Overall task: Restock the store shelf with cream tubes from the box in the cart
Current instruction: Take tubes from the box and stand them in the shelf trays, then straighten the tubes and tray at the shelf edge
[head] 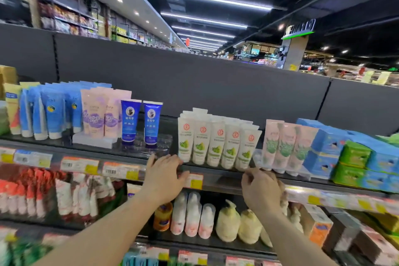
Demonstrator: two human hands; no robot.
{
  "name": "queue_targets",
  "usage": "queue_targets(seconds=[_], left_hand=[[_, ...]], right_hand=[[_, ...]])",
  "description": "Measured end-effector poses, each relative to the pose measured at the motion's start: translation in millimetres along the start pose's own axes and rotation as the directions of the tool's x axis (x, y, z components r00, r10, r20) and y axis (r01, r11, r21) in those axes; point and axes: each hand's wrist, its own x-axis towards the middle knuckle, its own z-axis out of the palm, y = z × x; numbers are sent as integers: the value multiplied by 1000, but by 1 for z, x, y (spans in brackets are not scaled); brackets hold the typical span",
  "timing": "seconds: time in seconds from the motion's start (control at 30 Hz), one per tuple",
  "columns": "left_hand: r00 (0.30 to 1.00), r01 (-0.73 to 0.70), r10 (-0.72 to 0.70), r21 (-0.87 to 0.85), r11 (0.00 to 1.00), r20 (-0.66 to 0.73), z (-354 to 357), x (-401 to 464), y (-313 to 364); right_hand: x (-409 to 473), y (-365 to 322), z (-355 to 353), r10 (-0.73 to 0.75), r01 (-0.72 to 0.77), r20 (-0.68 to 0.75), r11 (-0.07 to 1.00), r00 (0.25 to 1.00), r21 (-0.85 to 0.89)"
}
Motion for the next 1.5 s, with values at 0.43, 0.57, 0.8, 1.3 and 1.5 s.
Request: queue_targets(seconds=[0.43, 0.57, 0.8, 1.3, 1.5], left_hand=[[991, 107, -103, -43, 993, 80, -4, 4, 15], [992, 103, -101, -24, 994, 72, -4, 4, 17], [985, 123, -129, 52, 991, 114, 1, 8, 19], [991, 23, -26, -20, 1000, -130, 5, 6, 64], [982, -174, 181, -123, 977, 51, 33, 17, 148]], right_hand=[[13, 3, 4, -39, 37, 57, 999, 998, 39], [11, 0, 2, -40, 38, 67, 999, 997, 22], [10, -5, -6, -38, 40, 147, 999, 988, -16], [12, 28, -27, -46, 37, 82, 994, 996, 104], [30, 85, -53, 68, -68, -50, 998, 996, 12]])
